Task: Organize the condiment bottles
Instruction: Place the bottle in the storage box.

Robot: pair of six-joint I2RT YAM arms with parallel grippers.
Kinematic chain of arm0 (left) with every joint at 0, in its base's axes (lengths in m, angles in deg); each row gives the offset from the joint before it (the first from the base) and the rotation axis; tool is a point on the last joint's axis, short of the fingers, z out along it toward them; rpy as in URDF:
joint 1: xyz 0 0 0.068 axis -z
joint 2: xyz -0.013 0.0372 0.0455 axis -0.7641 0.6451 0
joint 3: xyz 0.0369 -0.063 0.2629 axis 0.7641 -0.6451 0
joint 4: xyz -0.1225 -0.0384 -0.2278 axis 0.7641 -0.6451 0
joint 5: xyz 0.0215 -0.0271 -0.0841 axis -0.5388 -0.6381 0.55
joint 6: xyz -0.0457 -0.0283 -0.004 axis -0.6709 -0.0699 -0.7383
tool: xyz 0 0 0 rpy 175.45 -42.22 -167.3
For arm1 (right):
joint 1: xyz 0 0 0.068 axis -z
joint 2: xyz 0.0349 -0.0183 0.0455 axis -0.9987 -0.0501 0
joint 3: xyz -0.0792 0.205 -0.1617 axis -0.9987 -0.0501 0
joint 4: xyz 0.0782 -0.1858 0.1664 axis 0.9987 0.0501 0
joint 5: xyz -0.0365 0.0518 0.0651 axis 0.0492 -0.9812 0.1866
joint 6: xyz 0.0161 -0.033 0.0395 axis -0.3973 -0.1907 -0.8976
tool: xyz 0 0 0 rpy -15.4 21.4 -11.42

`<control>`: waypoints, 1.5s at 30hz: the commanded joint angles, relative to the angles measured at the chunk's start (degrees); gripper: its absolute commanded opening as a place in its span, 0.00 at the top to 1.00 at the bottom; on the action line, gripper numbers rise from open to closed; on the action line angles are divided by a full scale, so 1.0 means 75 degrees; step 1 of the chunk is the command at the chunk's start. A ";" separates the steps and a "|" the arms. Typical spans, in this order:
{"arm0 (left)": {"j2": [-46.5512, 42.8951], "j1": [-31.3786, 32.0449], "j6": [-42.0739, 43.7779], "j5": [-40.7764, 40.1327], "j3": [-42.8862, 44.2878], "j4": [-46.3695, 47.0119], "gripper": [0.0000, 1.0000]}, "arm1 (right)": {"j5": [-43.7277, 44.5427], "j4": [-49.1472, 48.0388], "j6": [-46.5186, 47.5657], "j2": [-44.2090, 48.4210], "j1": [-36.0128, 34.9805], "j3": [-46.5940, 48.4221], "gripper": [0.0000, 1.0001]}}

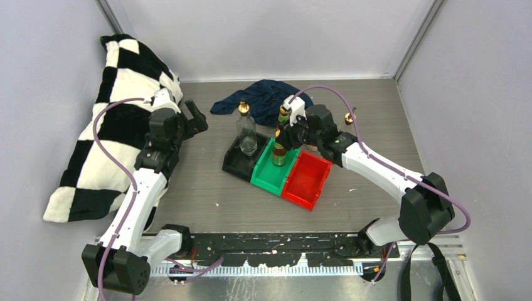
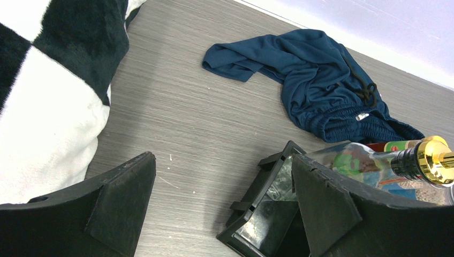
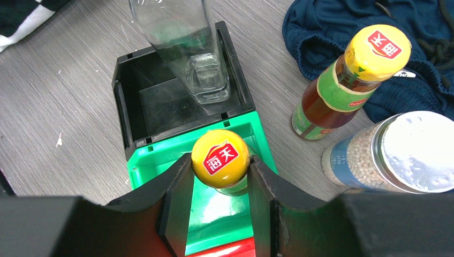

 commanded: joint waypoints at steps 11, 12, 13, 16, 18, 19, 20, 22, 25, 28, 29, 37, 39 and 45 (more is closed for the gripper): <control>0.0027 -0.0036 0.0126 -0.0067 0.0023 0.0356 0.02 | 0.0024 -0.1424 0.0333 0.0173 0.0016 0.0084 0.99; 0.0028 -0.0036 0.0126 -0.0067 0.0023 0.0356 0.02 | 0.0033 -0.1422 0.0336 0.0169 0.0013 0.0082 0.99; 0.0028 -0.0036 0.0117 -0.0067 0.0023 0.0355 0.02 | 0.0036 -0.1422 0.0336 0.0166 0.0020 0.0071 0.99; 0.0028 -0.0035 0.0126 -0.0067 0.0024 0.0356 0.02 | 0.0019 -0.1408 0.0343 0.0161 0.0024 0.0021 0.99; 0.0028 -0.0030 0.0126 -0.0067 0.0020 0.0354 0.02 | 0.0019 -0.1425 0.0332 0.0171 0.0017 -0.0050 0.99; 0.0028 -0.0035 0.0132 -0.0067 0.0022 0.0356 0.02 | 0.0030 -0.1458 0.0306 0.0184 0.0023 -0.0099 0.99; 0.0018 -0.0036 0.0127 -0.0067 0.0021 0.0350 0.02 | 0.0044 -0.1497 0.0277 0.0194 0.0014 -0.0143 0.99; 0.0025 -0.0036 0.0126 -0.0056 0.0020 0.0350 0.02 | 0.0090 -0.1473 0.0243 0.0211 0.0024 -0.0184 0.97; 0.0028 -0.0030 0.0115 -0.0034 0.0025 0.0356 0.02 | 0.0150 -0.1466 0.0192 0.0263 0.0017 -0.0256 0.80; 0.0028 -0.0036 0.0104 -0.0032 0.0023 0.0347 0.02 | 0.0215 -0.1543 0.0122 0.0326 0.0015 -0.0364 0.60; 0.0018 -0.0036 0.0113 -0.0032 0.0023 0.0349 0.02 | 0.0223 -0.1567 0.0100 0.0352 0.0023 -0.0393 0.56; 0.0027 -0.0036 0.0097 -0.0021 0.0017 0.0356 0.02 | 0.0200 -0.1575 0.0002 0.0465 0.0004 -0.0470 0.34; 0.0028 -0.0036 0.0091 -0.0021 0.0022 0.0355 0.02 | 0.0189 -0.1575 -0.0021 0.0486 0.0006 -0.0469 0.32; 0.0016 -0.0036 0.0096 -0.0009 0.0023 0.0353 0.02 | 0.0164 -0.1431 -0.0029 0.0555 -0.0047 -0.0318 0.31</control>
